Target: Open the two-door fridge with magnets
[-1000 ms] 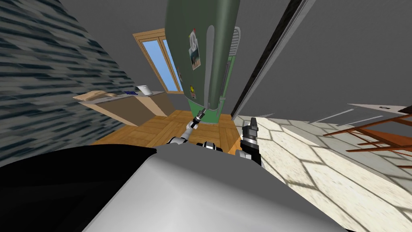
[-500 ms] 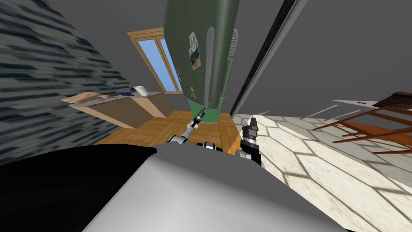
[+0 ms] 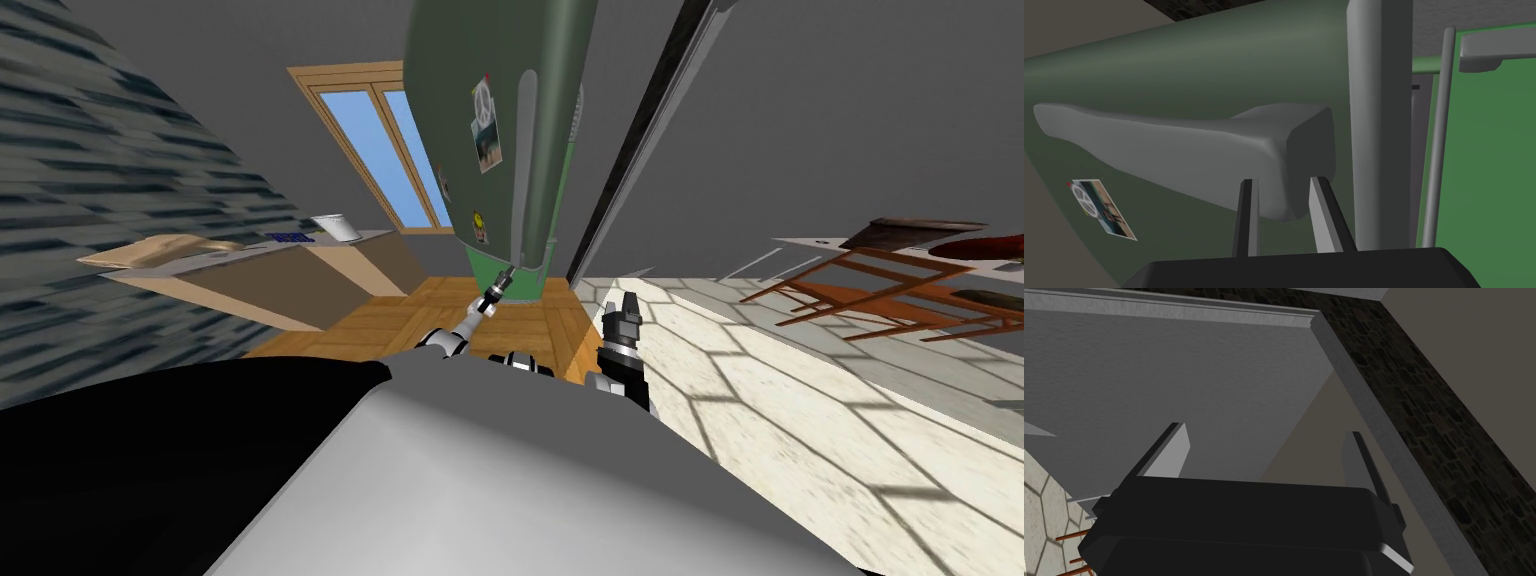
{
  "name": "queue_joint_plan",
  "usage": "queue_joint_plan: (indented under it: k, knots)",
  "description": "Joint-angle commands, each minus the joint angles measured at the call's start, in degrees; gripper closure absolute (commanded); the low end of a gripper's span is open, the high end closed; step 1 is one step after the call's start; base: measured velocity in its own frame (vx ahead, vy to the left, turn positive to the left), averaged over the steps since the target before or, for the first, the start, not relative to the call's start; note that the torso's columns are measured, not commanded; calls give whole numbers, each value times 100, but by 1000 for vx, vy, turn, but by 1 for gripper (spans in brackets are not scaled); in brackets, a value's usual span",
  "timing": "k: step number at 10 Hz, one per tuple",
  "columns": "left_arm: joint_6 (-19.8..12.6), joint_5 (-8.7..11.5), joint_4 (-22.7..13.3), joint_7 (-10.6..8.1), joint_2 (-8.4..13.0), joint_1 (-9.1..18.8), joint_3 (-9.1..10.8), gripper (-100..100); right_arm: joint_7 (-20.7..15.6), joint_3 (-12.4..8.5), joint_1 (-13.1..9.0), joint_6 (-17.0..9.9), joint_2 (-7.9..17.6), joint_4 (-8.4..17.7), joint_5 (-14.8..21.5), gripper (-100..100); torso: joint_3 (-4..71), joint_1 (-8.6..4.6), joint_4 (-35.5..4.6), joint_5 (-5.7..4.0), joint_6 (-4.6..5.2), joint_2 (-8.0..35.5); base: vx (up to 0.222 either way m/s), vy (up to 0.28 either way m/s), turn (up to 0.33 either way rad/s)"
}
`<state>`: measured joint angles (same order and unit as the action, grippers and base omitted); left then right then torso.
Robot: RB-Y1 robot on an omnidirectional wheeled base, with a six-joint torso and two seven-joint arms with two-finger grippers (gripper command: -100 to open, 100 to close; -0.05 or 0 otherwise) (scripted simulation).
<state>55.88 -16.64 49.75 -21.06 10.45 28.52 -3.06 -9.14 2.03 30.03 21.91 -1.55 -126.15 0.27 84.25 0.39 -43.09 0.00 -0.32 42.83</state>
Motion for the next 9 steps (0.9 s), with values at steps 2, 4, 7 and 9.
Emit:
queue_joint_plan:
  k: [2,4,7,9]
  knots:
    - [-98,510,-307,426,119,313,-302,100,0,2,2,1,-2,-1,0,0,28,-28,-20,-15,-24,-40,-37,67,-92]
    - [-98,829,-307,561,119,383,-302,100,0,0,0,0,0,0,0,0,-6,22,9,9,-6,11,-120,135,-127]
    - [-234,1304,-558,949,199,590,-627,100,0,0,1,0,0,0,0,0,-3,-12,13,-1,5,2,-123,148,-141]
    - [-369,1534,-809,1228,279,744,-951,100,0,1,3,1,-2,-1,0,0,19,-42,2,-14,-12,-31,-78,63,-90]
